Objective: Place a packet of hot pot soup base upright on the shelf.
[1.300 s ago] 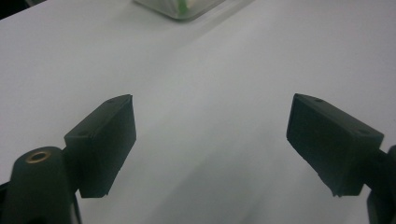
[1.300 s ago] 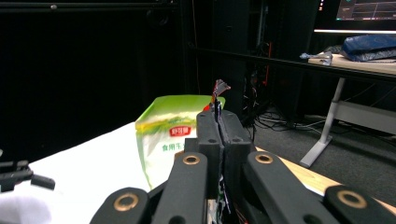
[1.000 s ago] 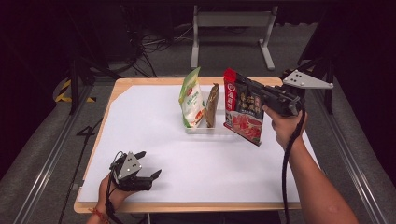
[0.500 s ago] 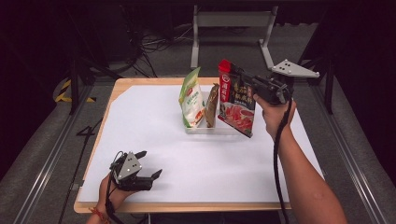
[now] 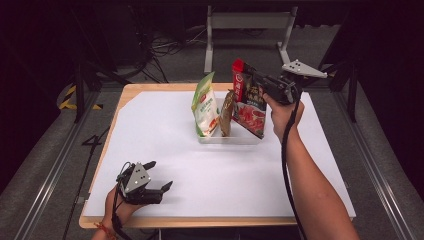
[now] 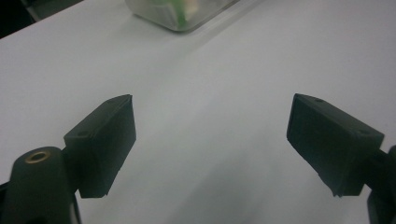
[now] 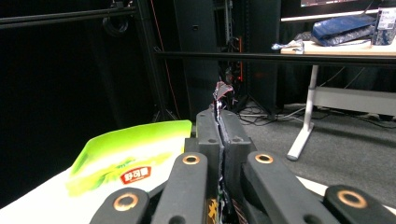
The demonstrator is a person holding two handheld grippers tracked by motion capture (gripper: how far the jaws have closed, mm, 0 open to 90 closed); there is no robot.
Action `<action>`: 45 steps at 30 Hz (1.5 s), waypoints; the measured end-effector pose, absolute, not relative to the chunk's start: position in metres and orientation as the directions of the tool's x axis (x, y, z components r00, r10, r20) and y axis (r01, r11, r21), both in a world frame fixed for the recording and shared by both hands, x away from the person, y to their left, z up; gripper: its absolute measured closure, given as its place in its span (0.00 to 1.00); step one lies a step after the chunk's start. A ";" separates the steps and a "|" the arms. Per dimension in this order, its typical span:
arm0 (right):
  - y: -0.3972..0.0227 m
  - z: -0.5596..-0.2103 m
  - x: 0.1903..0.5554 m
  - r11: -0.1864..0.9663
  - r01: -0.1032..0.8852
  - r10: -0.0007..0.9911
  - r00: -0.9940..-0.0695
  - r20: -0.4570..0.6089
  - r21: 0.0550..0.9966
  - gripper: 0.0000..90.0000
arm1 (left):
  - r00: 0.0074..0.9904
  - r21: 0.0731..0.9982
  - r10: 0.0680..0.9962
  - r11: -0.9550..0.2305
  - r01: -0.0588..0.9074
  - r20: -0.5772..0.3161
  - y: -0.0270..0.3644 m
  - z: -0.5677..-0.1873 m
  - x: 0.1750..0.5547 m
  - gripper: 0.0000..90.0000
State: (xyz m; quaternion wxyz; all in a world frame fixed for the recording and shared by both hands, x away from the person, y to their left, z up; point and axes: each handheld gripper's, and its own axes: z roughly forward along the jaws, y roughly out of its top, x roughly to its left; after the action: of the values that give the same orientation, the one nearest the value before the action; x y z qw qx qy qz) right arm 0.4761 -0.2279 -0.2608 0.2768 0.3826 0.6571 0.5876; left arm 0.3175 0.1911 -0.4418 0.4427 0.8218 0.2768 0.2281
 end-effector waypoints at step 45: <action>-0.234 -0.310 0.477 0.042 0.198 0.812 -0.578 0.082 0.979 0.97 | 0.740 0.842 0.659 -0.471 0.263 0.137 0.192 -0.444 0.317 0.18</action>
State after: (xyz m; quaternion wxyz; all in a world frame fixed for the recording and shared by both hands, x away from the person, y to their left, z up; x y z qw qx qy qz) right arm 0.4773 -0.2336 -0.3096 0.2638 0.3758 0.6719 0.5811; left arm 0.3166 0.1918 -0.4443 0.4323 0.8264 0.2787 0.2290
